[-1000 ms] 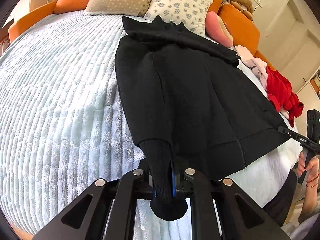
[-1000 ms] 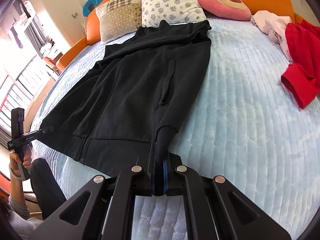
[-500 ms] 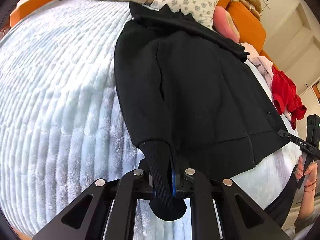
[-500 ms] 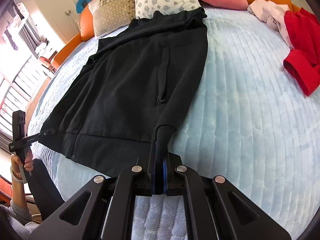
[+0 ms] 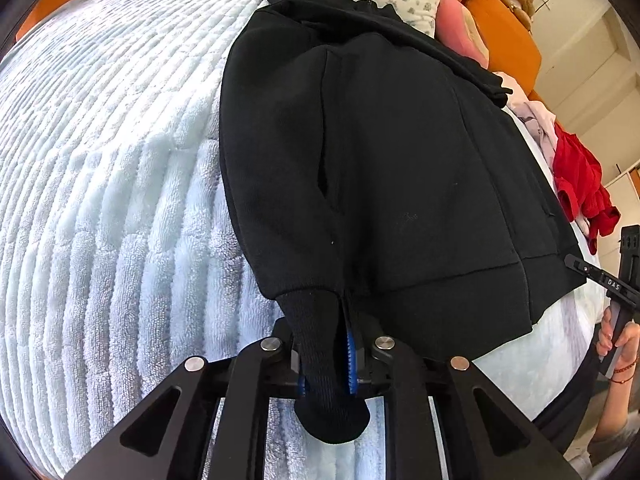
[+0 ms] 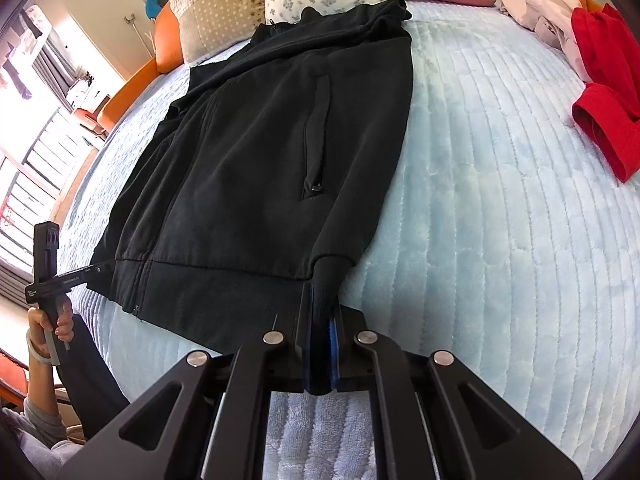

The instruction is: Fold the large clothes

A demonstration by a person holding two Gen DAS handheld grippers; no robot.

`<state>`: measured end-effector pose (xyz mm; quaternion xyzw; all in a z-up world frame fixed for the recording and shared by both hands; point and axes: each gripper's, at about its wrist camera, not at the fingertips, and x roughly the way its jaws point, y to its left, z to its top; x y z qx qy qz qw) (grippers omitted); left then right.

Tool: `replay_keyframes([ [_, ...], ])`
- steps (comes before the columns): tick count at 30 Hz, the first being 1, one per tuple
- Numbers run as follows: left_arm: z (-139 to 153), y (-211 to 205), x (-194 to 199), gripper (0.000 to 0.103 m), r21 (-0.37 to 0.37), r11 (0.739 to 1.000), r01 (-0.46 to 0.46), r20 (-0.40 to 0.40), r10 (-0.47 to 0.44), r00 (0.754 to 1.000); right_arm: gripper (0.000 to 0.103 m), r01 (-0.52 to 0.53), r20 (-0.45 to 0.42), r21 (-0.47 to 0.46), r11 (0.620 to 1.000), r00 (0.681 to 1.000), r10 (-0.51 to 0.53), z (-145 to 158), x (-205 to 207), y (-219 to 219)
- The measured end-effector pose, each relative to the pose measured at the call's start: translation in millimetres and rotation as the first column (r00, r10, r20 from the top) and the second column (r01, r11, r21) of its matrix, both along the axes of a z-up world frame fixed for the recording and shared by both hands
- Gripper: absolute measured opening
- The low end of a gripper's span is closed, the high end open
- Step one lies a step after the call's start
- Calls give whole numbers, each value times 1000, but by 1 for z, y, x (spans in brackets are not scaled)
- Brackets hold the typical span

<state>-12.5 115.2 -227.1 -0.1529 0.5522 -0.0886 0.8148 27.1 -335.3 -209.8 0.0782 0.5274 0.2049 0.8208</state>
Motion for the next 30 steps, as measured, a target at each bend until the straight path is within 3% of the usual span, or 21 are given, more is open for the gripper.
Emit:
replay_keyframes([
  [4, -1, -4, 2, 31, -16, 1000, 11, 2, -11, 1000, 9, 7, -22, 20, 1000, 1000, -7, -1, 4, -3],
  [6, 0, -8, 3, 40, -14, 1000, 27, 10, -26, 1000, 17, 10, -22, 10, 1000, 1000, -10, -1, 5, -3],
  [8, 1, -13, 5, 41, 0, 999, 36, 11, -36, 999, 45, 19, -12, -2, 1000, 1000, -19, 1, 5, -4],
  [10, 0, -15, 8, 42, 1, 999, 36, 8, -36, 999, 55, 25, -6, 28, 999, 1000, -25, 1, 6, -6],
  [17, 0, -5, 13, 42, -70, 998, 8, 2, -8, 1000, 55, -17, -25, 100, 995, 999, 19, 0, 13, 8],
  [30, 3, -2, 21, 43, -63, 998, 5, 4, -4, 1000, 52, -45, -33, 96, 994, 998, 49, -7, 27, 19],
])
